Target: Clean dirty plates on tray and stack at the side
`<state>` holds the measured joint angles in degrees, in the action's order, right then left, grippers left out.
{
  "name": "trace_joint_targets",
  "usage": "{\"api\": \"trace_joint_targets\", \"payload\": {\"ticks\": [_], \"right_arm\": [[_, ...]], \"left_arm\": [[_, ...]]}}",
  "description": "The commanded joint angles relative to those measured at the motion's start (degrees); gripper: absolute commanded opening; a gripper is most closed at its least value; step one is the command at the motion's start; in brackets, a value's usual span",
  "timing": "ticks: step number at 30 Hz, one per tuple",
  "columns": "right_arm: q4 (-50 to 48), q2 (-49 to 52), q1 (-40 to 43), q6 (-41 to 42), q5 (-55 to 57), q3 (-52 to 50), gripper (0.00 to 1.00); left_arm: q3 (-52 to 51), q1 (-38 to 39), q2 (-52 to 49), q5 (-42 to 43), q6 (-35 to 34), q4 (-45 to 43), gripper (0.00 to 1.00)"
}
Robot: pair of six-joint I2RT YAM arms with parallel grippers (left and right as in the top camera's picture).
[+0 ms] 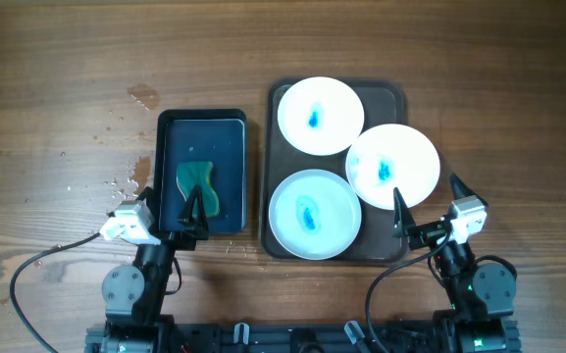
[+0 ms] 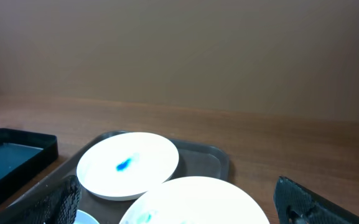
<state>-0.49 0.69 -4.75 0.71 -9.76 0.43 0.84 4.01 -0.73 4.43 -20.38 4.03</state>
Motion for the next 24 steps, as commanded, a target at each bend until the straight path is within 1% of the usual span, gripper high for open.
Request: {"api": "trace_joint_targets", "payload": {"ticks": [1,17,19,22,24], "right_arm": [[-0.24,-0.04,-0.28,-0.61,1.01,-0.13,1.0],[-0.28,-0.04,-0.28,-0.57,0.81,-0.13,1.0],[-2.38,-0.04,-0.28,-0.63,1.2,-0.13,1.0],[-2.69,-0.04,-0.28,-0.5,-3.37,-0.13,1.0],[-2.4,-0.04,-0.28,3.48,-6.95,-0.04,1.0]], "left_arm": [[-0.5,0.15,0.46,0.48,0.68,-0.13,1.0],[-0.5,0.17,0.46,0.76,0.24,-0.15,1.0],[-0.5,0.17,0.46,1.62,0.04,-0.24,1.0],[-0.5,0.17,0.46,5.51,0.07,-1.6,1.0],[-0.48,0.17,0.46,6.54,0.02,-4.24,1.0]]}}
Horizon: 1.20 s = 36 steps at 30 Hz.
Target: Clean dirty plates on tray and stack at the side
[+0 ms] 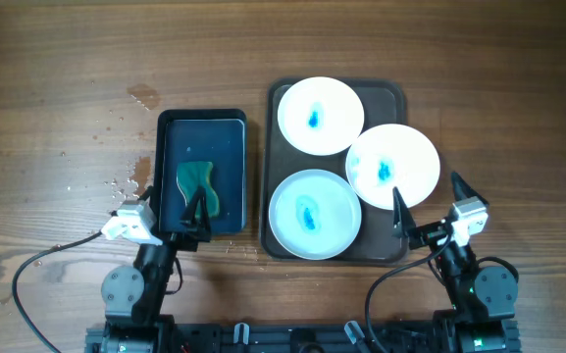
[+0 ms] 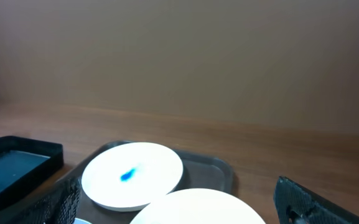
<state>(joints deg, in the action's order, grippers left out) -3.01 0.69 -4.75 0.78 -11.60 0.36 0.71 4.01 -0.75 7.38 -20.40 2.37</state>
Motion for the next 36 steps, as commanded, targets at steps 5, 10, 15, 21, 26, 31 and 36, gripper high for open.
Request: {"api": "trace_joint_targets", "payload": {"ticks": [5,10,15,21,26,31,36], "right_arm": [[7.89,3.39,-0.28,7.1,-8.63,9.73,1.0],[33.55,25.57,-0.28,6.86,-10.21,40.0,1.0],[55.34,53.09,-0.28,9.16,-15.52,66.16,1.0],[61.66,64.83,-0.68,10.56,-19.45,66.29,0.85],[62.64,65.16,-5.62,13.68,-16.68,57.31,0.49],[57.24,65.16,-9.38,17.46,-16.72,47.87,0.35],[55.3,65.16,-9.44,18.75,-16.5,47.84,0.34]], "left_arm": [[8.02,0.15,-1.51,5.03,0.33,0.5,1.0],[31.21,0.15,-22.23,7.32,0.28,18.43,1.0],[65.85,0.22,-53.42,13.73,0.94,46.77,1.0],[74.16,0.26,-66.77,10.36,-0.92,61.33,0.98],[66.53,0.26,-77.4,0.02,-4.66,63.06,0.87],[64.41,0.39,-91.01,-2.69,-4.85,57.35,0.5],[62.07,2.19,-104.43,-3.13,-5.81,48.46,0.38]]}}
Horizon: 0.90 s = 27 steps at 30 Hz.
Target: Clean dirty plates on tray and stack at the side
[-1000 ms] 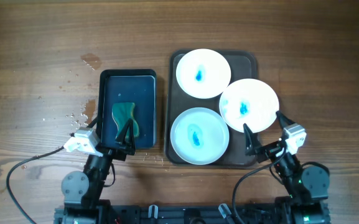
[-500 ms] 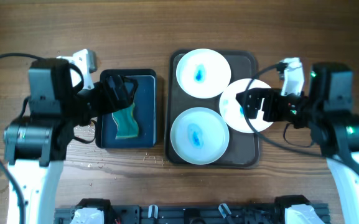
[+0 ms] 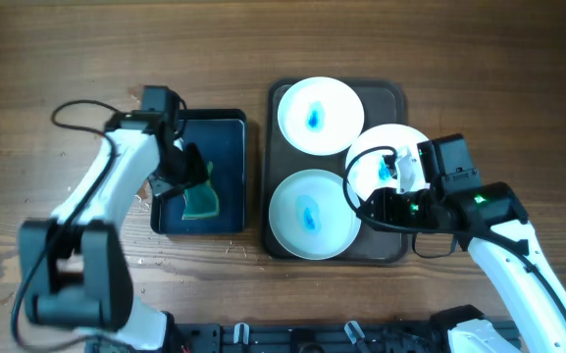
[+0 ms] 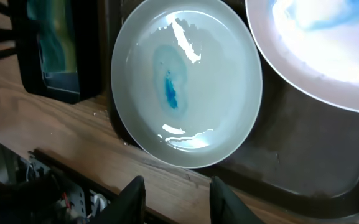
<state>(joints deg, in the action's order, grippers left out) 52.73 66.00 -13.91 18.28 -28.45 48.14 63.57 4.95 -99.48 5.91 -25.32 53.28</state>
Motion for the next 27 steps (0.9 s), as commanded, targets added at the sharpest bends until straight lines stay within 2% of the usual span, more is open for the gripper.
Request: {"api": "trace_joint_targets", "payload": {"ticks": [1,3,5,6,7,8,11,14,16,17,20,27], "right_arm": [[-0.35,-0.15,-0.31,1.27,0.33,0.07,0.34],[0.07,-0.15,-0.31,1.38,0.33,0.07,0.35],[0.31,-0.15,-0.28,1.4,0.37,0.07,0.34],[0.31,-0.15,-0.28,1.46,0.87,0.07,0.34],[0.9,-0.15,-0.28,3.45,4.35,0.07,0.34],[1.14,-0.15,-0.28,4.33,5.9,0.07,0.34],[1.36,-0.09,-0.28,4.31,6.21,-0.13,0.35],[-0.04,-0.09,-0.31,4.46,6.16,-3.58,0.35],[-2.27,-0.07,-0.31,5.25,4.79,-6.99,0.34],[-2.84,-0.07,-0.31,5.29,4.83,-7.82,0.34],[-6.56,0.24,-0.33,5.27,4.83,-10.25,0.34],[-12.17,2.8,-0.33,6.32,4.87,-11.43,0.35]], "left_arm": [[-0.79,1.57,-7.43,-3.1,-0.98,-3.41,0.35],[-0.76,1.81,-9.84,-4.63,-1.05,-4.72,0.2],[0.55,1.68,-9.35,-0.61,-0.59,-2.6,0.04],[2.38,1.55,-8.92,1.49,-0.59,-0.24,0.04],[5.33,1.53,-8.09,2.62,-0.59,3.28,0.36],[6.78,1.6,-7.28,2.6,-0.59,4.96,0.46],[7.69,1.64,-4.48,2.1,-0.37,7.15,0.56],[6.91,2.93,-4.55,-1.68,-0.42,7.02,0.56],[1.73,5.4,-4.55,-5.01,-0.48,1.03,0.51],[-0.37,6.19,-4.55,-5.03,-0.59,-1.38,0.45],[-5.27,7.48,-4.55,-7.3,-0.85,-6.21,0.04],[-4.85,7.48,-1.99,-2.64,-0.85,-6.38,0.04]]}}
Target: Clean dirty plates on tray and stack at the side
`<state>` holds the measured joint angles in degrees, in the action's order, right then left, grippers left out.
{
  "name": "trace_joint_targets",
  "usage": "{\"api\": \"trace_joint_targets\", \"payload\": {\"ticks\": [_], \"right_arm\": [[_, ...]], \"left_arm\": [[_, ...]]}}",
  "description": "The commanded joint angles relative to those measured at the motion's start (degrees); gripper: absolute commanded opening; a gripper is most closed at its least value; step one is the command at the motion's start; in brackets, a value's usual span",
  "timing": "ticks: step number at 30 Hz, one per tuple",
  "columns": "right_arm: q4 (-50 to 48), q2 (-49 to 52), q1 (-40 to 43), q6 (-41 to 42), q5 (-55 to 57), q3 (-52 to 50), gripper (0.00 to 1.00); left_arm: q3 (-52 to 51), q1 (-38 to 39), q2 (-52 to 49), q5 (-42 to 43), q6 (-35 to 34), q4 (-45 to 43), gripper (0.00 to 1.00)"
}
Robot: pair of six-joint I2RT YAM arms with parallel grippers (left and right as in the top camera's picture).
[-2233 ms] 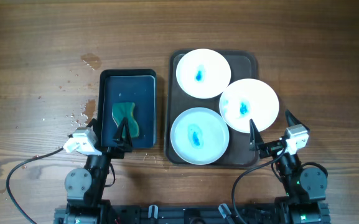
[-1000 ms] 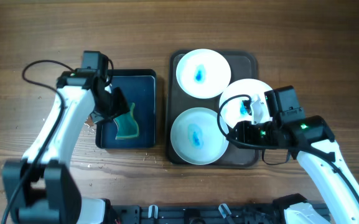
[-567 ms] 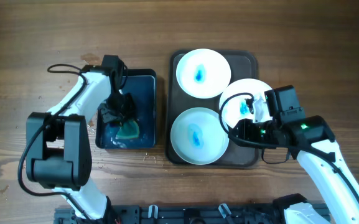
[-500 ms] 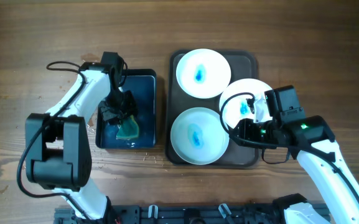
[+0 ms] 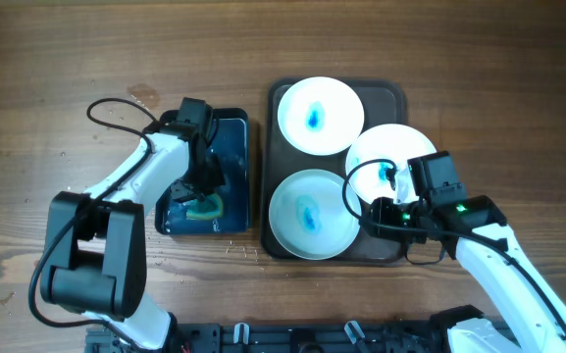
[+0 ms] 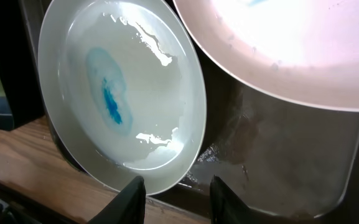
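Note:
Three white plates with blue stains lie on the dark tray (image 5: 283, 245): a far plate (image 5: 320, 116), a right plate (image 5: 385, 147) partly under my right arm, and a wet near plate (image 5: 310, 214). My right gripper (image 5: 366, 218) hangs low at the near plate's right rim. In the right wrist view the right gripper (image 6: 178, 200) is open, one finger over that near plate (image 6: 120, 93), the other over bare tray (image 6: 279, 155). My left gripper (image 5: 204, 181) is down in the black water basin (image 5: 238, 127) right over the green sponge (image 5: 204, 206); its jaws are hidden.
Water drops mark the wood left of the basin (image 5: 126, 181) and at the far left (image 5: 143, 95). The right plate (image 6: 279, 50) overlaps the near plate's rim. Wooden table (image 5: 518, 118) lies right of the tray.
My left gripper shifted from the basin's left side to the middle, over the sponge. The right gripper came lower and closer to the near plate's right rim, still open.
Both arms were folded at the table's near edge, grippers open, the sponge lying in the basin. Then the left arm was out over the basin and the right over the tray. Now the left sits on the sponge and the right at the near plate's rim.

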<state>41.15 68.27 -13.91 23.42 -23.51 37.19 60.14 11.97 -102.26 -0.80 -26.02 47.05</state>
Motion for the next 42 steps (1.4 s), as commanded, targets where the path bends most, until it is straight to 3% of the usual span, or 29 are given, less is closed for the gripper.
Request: {"api": "trace_joint_targets", "payload": {"ticks": [1,7,12,16,19,22,26,28,32,37,40,42], "right_arm": [[-1.09,0.52,-0.33,1.22,-0.11,-0.48,0.35],[-1.05,1.36,-0.39,0.52,1.05,-0.48,0.35],[-1.51,7.69,-0.39,-1.66,3.43,-0.48,0.29],[-8.85,15.65,-3.69,-2.03,4.94,-0.48,0.29],[-15.67,19.8,-8.26,2.23,14.73,-0.48,0.25],[-19.96,21.0,-8.52,6.05,16.44,-0.46,0.06],[-19.56,21.0,-8.52,9.66,17.18,-0.46,0.04],[-18.62,21.0,-8.52,9.79,17.16,-0.46,0.04],[-18.18,20.98,-8.52,10.23,17.11,-0.46,0.04],[-17.97,20.98,-8.52,10.21,17.03,-0.46,0.04],[-17.97,21.0,-8.52,10.21,16.06,-0.46,0.04],[-17.99,20.98,-8.52,10.23,16.04,-0.46,0.04]], "left_arm": [[-1.42,0.46,0.79,4.2,-0.13,0.04,0.04],[-0.9,0.46,2.69,4.81,0.28,2.99,0.04],[2.75,0.55,14.73,4.83,0.31,8.31,0.04],[3.48,3.61,22.77,5.75,0.28,10.05,0.04],[3.48,6.71,24.02,12.24,0.24,10.43,0.04],[3.48,10.01,23.47,14.93,-0.22,9.01,0.04],[3.45,15.91,19.54,15.02,-4.85,2.43,0.04],[3.45,19.26,12.46,20.79,-5.62,-4.39,0.04],[3.45,25.42,-0.83,23.93,-9.68,-12.66,0.04],[3.48,27.06,-9.46,16.37,-12.85,-15.85,0.04],[6.38,24.7,-9.16,5.42,-13.29,-6.49,0.04],[10.29,23.96,-9.16,-6.67,-13.22,1.75,0.04]]}}
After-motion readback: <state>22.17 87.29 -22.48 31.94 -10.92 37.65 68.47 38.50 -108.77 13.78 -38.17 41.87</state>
